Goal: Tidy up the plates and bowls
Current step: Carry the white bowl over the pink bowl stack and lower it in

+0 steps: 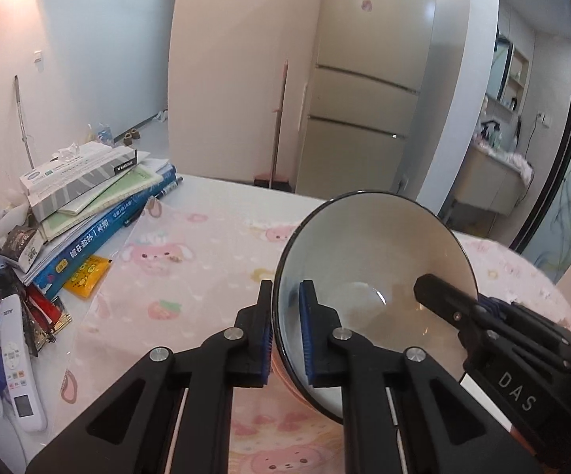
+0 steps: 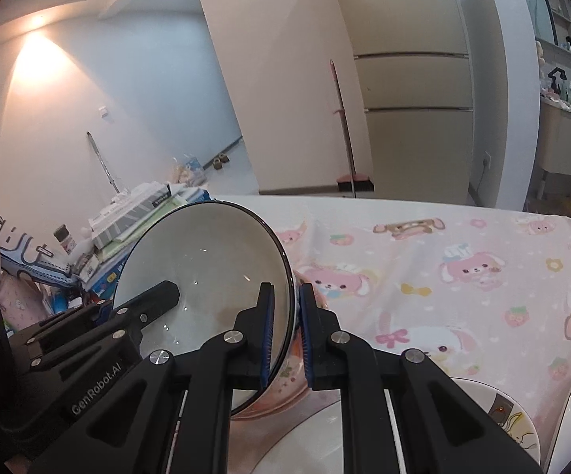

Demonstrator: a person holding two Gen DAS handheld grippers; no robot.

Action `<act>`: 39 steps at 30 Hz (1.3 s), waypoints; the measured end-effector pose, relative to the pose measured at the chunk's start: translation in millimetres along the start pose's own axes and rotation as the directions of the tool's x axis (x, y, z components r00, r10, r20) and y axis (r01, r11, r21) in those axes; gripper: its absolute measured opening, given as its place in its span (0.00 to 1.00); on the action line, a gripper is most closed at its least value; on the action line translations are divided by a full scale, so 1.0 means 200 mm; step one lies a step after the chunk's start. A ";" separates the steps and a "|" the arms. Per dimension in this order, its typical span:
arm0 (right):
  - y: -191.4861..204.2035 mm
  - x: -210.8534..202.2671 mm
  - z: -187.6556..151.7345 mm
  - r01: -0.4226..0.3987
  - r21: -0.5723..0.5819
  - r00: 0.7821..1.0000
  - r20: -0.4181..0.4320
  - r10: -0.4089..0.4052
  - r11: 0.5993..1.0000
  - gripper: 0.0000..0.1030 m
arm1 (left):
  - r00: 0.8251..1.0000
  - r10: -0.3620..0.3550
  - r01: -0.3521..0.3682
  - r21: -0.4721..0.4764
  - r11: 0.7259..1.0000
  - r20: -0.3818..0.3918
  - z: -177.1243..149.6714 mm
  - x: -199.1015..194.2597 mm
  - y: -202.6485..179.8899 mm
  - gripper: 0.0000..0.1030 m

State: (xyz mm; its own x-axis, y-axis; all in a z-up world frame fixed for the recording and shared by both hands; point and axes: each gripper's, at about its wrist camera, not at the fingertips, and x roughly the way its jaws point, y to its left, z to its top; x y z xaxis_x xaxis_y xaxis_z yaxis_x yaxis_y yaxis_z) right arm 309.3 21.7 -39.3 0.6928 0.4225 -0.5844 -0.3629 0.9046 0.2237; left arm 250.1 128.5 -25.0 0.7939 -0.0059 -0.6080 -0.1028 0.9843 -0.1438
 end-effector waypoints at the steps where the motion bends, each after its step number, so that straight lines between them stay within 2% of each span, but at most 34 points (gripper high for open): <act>1: 0.01 0.00 0.00 0.008 -0.004 1.000 -0.005 -0.008 1.000 0.13 | 1.000 0.004 -0.004 0.001 1.000 -0.006 0.00 0.01 0.00 0.09; 3: 0.02 0.02 -0.01 0.033 -0.007 0.999 -0.014 -0.033 0.999 0.13 | 1.000 0.014 -0.014 0.005 1.000 -0.016 -0.01 0.03 0.00 0.10; 7: 0.09 0.06 -0.05 0.163 -0.062 0.986 -0.017 -0.164 0.985 0.13 | 0.999 0.051 -0.051 0.050 0.997 -0.008 -0.04 0.09 -0.04 0.12; 10: 0.07 0.07 -0.05 0.153 -0.068 0.988 -0.025 -0.155 0.986 0.12 | 0.999 0.042 -0.041 0.036 0.999 -0.018 -0.04 0.10 -0.02 0.11; 14: 0.05 0.10 -0.06 0.158 -0.089 0.986 -0.032 -0.161 0.983 0.12 | 0.997 0.078 -0.079 0.062 0.995 0.018 -0.07 0.13 -0.05 0.12; 17: 0.02 0.12 -0.05 0.116 -0.057 0.992 -0.049 -0.119 0.992 0.13 | 0.996 0.093 -0.093 0.071 0.993 0.001 -0.08 0.17 -0.05 0.15; 21: -0.04 0.12 -0.03 0.045 -0.008 0.995 -0.085 -0.046 0.999 0.14 | 0.998 0.059 -0.058 0.032 0.998 -0.033 -0.08 0.17 -0.02 0.14; 23: -0.06 0.11 -0.02 0.015 0.025 0.995 -0.100 -0.012 1.000 0.14 | 0.997 0.063 -0.061 0.031 0.998 -0.043 -0.08 0.17 -0.02 0.20; 25: -0.08 0.11 -0.01 0.000 0.034 0.994 -0.113 0.004 0.999 0.16 | 0.996 0.087 -0.087 0.037 0.996 -0.017 -0.07 0.14 -0.02 0.53; 27: -0.05 0.11 0.00 0.009 -0.014 0.990 -0.139 -0.011 1.000 0.17 | 0.994 0.109 -0.109 0.036 0.993 0.013 -0.07 0.11 -0.02 0.63; 28: -0.04 0.11 0.01 0.014 -0.040 0.989 -0.148 -0.020 0.999 0.17 | 0.989 0.144 -0.145 0.036 0.989 0.016 -0.06 0.10 -0.02 0.68; 30: -0.03 0.09 0.01 0.042 -0.049 0.989 -0.140 -0.049 0.998 0.19 | 0.983 0.180 -0.181 0.024 0.983 0.022 -0.06 0.10 -0.02 0.69; 33: -0.01 0.04 0.03 0.099 -0.119 0.990 -0.084 -0.110 0.988 0.20 | 0.989 0.145 -0.145 0.005 0.989 -0.004 -0.06 0.11 0.02 0.69; 35: -0.02 0.04 0.04 0.091 -0.126 0.990 -0.094 -0.103 0.988 0.20 | 0.987 0.160 -0.160 0.000 0.987 -0.002 -0.06 0.11 0.03 0.69; 37: -0.07 0.04 0.05 0.053 -0.066 0.992 -0.111 -0.060 0.996 0.20 | 0.986 0.165 -0.165 0.000 0.986 0.013 -0.05 0.11 0.04 0.68; 38: -0.08 0.04 0.05 0.044 -0.057 0.992 -0.112 -0.050 0.997 0.20 | 0.986 0.165 -0.165 -0.002 0.986 0.019 -0.05 0.10 0.04 0.65; 39: -0.08 0.04 0.05 0.039 -0.057 0.993 -0.111 -0.045 0.998 0.20 | 0.987 0.162 -0.162 -0.006 0.987 0.022 -0.05 0.09 0.04 0.55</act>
State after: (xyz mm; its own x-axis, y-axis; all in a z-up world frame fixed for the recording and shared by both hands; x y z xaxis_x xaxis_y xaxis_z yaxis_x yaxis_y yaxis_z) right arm 327.5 10.8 -40.6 0.6348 0.3726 -0.6769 -0.3706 0.9155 0.1564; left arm 257.0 134.7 -45.4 0.7799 0.1575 -0.6058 -0.2337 0.9711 -0.0484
